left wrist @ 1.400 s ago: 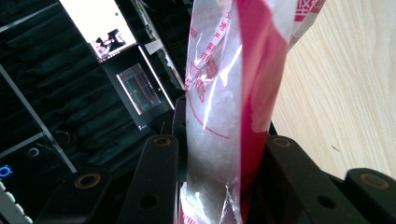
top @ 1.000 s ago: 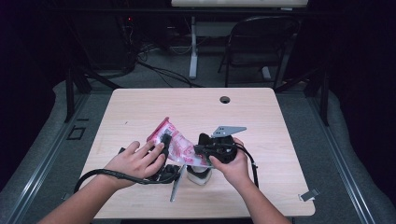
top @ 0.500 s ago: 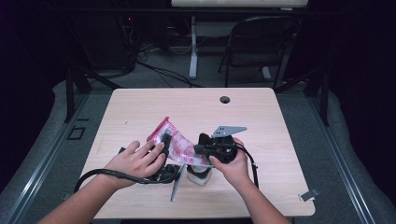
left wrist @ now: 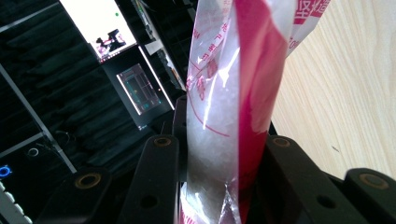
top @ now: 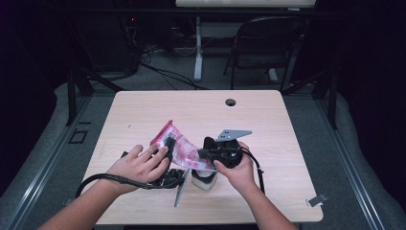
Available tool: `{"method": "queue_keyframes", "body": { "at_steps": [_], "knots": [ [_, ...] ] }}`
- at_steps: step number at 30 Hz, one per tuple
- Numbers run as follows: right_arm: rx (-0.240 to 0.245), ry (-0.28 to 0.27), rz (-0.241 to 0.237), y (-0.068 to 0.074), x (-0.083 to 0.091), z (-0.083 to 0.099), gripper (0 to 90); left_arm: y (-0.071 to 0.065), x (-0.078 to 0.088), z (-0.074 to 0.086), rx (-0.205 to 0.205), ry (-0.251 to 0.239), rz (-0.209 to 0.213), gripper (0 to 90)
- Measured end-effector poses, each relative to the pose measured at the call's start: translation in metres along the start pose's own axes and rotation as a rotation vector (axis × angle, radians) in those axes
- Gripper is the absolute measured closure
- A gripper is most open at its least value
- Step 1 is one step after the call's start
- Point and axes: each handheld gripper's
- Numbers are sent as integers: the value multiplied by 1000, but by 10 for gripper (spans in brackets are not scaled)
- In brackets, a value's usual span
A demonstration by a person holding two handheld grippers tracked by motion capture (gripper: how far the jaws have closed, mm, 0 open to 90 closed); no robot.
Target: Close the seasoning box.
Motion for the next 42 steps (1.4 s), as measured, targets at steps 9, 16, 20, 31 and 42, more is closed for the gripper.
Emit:
{"method": "queue_keyframes", "body": {
  "at_steps": [9,16,20,31,42],
  "knots": [
    [-3,0,2,1,-1,-1,900,-1,0,1,12,0,8,752],
    [-9,-10,-1,-1,0,1,900,2,0,0,-13,4,3,753],
    [-17,-17,-5,-3,1,4,900,1,0,-1,-16,9,15,755],
    [-20,-16,-1,-4,1,5,900,-1,0,0,0,-1,11,756],
    [-18,-18,0,-3,1,4,900,2,0,0,-6,0,18,756]
  ]
}}
Point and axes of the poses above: each handheld gripper's, and its own axes: x roughly backward along the jaws, z roughly out of its underside, y roughly to its left, and after that the axes turned 4 degrees about z, right-handed
